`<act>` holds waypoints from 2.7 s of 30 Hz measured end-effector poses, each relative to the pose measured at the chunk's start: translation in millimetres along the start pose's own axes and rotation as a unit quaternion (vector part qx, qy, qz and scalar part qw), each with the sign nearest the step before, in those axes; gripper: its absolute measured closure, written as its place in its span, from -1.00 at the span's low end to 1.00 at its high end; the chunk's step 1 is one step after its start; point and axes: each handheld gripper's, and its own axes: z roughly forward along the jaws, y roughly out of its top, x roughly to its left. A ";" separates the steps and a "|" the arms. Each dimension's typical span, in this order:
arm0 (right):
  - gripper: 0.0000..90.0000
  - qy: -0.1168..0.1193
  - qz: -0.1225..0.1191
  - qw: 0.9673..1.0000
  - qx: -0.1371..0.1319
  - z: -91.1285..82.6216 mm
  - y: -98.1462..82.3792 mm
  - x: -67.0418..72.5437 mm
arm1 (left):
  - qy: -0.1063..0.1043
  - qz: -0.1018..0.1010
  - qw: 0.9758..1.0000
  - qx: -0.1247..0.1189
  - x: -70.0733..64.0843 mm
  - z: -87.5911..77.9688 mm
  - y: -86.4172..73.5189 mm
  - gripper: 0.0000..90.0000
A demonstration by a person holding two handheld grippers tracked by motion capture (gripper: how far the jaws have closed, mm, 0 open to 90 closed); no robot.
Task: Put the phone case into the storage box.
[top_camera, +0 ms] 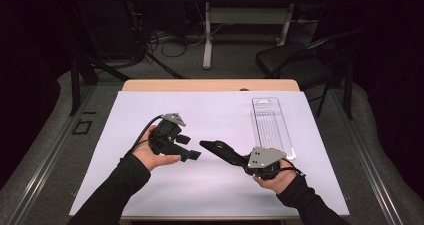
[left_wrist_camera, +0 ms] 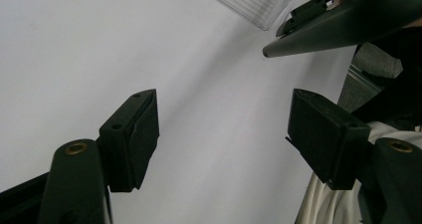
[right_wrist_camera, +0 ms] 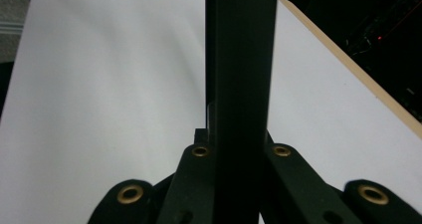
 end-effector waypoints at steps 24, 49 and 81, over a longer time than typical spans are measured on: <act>0.97 0.035 0.049 0.997 -0.039 7.4 -5.1 -4.5 | -0.021 0.057 0.997 -0.047 -7.8 -1.2 3.8 -0.24; 0.96 0.039 0.046 0.997 -0.046 10.1 -5.6 -3.9 | -0.025 0.074 0.996 -0.046 -15.6 8.6 10.8 0.08; 0.97 0.045 0.051 0.996 -0.054 13.6 -6.3 -3.3 | -0.080 0.103 0.985 -0.110 -16.2 16.6 12.6 0.42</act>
